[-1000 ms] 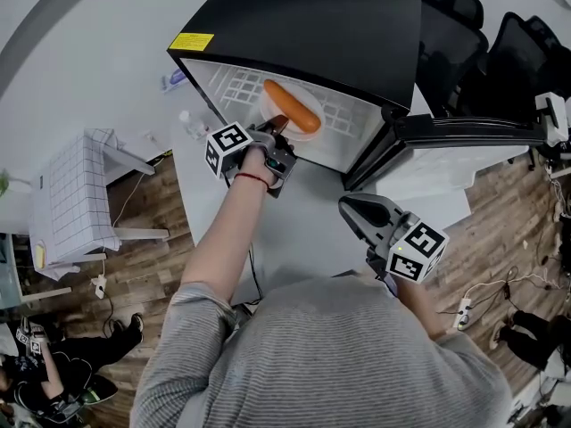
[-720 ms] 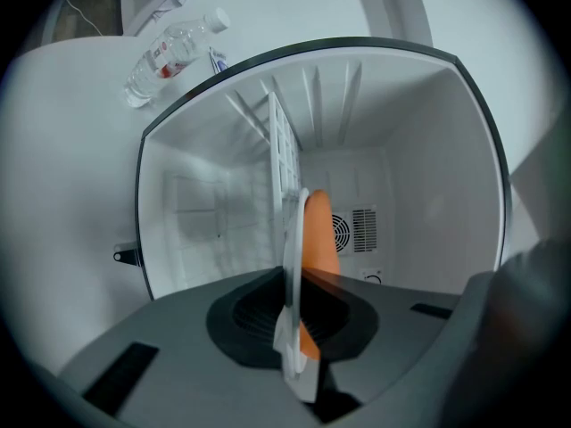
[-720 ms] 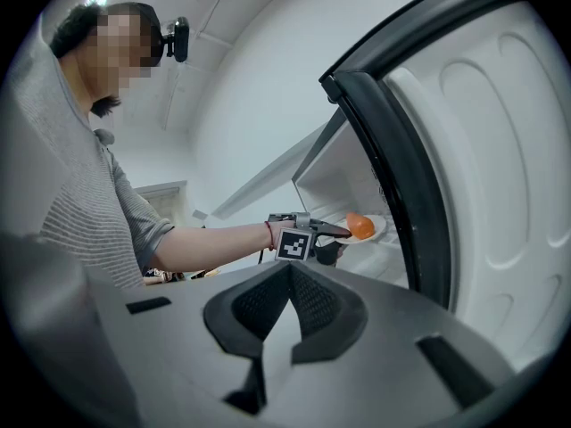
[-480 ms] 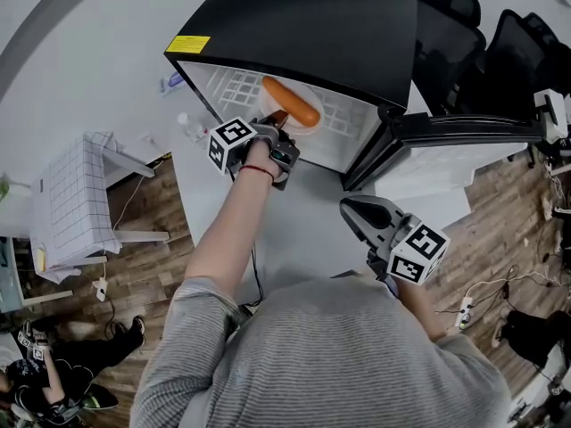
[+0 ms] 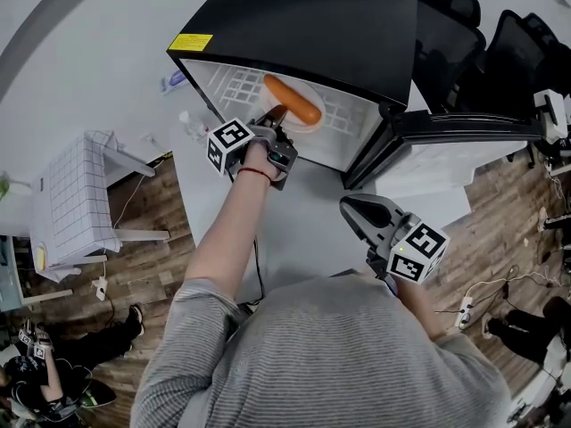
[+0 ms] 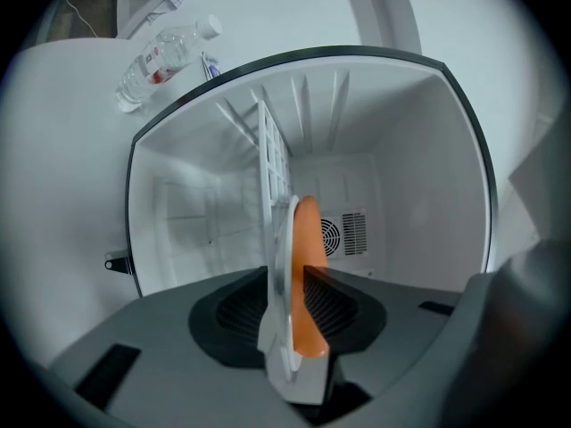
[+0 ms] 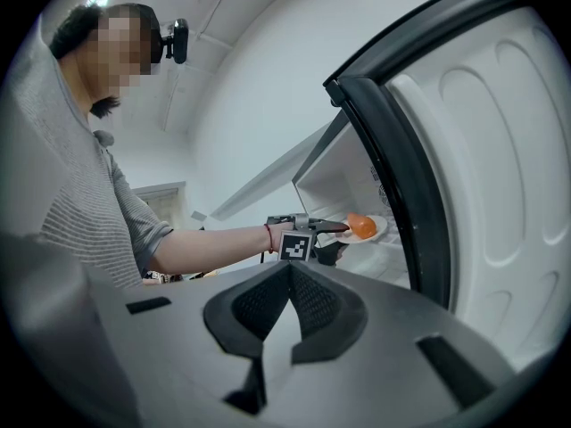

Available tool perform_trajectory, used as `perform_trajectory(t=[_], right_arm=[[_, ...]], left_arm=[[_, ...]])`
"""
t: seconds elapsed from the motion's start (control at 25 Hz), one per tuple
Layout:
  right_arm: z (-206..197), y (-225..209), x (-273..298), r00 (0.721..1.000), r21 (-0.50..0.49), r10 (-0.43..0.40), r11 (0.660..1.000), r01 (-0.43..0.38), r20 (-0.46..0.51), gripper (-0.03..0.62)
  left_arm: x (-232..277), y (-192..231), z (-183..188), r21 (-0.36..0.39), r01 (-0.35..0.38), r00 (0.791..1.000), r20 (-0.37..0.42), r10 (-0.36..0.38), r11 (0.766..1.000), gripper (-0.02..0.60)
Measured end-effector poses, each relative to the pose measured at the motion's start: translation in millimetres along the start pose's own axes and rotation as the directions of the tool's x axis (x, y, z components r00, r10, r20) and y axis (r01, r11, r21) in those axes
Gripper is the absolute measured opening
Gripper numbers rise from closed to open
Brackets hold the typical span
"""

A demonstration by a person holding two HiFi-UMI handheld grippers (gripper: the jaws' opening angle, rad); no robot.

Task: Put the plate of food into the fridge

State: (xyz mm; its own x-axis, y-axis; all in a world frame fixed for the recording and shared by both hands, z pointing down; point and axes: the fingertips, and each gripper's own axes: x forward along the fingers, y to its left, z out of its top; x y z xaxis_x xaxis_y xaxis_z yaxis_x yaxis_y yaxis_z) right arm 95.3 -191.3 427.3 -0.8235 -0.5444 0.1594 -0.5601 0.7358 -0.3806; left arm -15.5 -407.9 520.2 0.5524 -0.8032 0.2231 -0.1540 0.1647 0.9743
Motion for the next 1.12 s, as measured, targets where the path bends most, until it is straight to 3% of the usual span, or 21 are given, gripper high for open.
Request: perform_trajectory(t=[0.24,0.4,0.6,0.76,0.92,1.12], right_arm=[[0.9,3.7,1.6,1.0,-0.005,0.006,1.0,-0.006,0.0,0.012],[1.9,5.1,2.0,1.0,-0.01,0.01,1.0,-0.01,0.004,0.012],[4.8,5.9,-0.1,1.0,-0.013,0.007,1.0,-0.007,0.011,0.012],[5.7,5.1,-1.9,1.0,-0.012,0.003,1.0,-0.003,0.018,0.012],[5.4,2.1,-5.2,1.0,-0.008,-0.006,1.0,0.006,0.019,0.012],[4.0,-0.8,-6.4,1.0,-0.003,-0.012,1.0,0.012,0.018,0.012]], left_arm=[[-22.1,-4.7,-1.9,-0.007,0.029,1.0,-0.012,-0.029,1.0,0.13],[-35.3,-9.1,-21.9,0.002,0.03,0.998,-0.049,-0.03,1.0,0.13],[-37.6,-10.7,-50.3,-0.003,0.001,0.994,-0.106,-0.002,1.0,0.129],[-33.9,-2.5,-54.7,-0.011,-0.047,0.993,-0.107,0.046,0.999,0.127],[-34.5,-0.8,-49.0,0.009,-0.074,0.994,-0.08,0.074,0.997,0.037],[-32.7,-1.4,-47.4,0.004,-0.071,0.994,-0.081,0.071,0.997,0.026]])
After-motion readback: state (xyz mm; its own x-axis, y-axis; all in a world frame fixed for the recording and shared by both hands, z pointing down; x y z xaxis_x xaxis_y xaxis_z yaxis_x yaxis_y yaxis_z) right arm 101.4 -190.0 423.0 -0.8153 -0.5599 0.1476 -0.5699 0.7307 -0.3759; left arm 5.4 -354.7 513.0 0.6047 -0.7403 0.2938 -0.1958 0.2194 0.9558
